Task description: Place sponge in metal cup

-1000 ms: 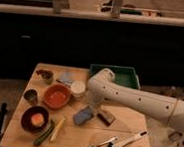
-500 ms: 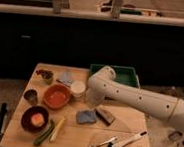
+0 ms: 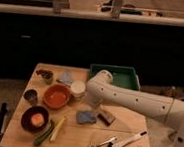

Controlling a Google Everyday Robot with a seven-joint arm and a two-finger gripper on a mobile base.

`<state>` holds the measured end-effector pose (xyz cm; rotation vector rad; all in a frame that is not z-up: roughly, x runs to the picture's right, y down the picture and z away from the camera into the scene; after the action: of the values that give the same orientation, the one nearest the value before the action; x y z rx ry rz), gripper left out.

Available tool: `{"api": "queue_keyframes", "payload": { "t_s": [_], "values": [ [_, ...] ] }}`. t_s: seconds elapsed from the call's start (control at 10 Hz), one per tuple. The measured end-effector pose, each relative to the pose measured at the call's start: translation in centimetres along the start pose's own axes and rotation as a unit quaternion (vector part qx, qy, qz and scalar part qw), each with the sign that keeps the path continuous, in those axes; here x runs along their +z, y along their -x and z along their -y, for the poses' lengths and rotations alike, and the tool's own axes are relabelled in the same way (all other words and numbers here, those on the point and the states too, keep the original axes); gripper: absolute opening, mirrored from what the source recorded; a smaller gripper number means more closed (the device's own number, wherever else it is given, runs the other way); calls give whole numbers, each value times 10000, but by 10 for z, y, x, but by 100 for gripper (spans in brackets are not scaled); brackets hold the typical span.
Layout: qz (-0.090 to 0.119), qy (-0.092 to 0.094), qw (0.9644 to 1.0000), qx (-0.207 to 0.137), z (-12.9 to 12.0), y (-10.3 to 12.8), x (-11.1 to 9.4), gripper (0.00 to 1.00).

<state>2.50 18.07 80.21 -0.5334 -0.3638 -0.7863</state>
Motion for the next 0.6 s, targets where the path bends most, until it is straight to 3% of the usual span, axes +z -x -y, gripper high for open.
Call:
{"api": "queue_keyframes", "payload": {
  "t_s": [0.3, 0.6],
  "values": [
    [-23, 3, 9999, 157, -5, 16, -6, 80],
    [223, 33, 9983, 540, -4, 29, 5, 80]
  ]
}}
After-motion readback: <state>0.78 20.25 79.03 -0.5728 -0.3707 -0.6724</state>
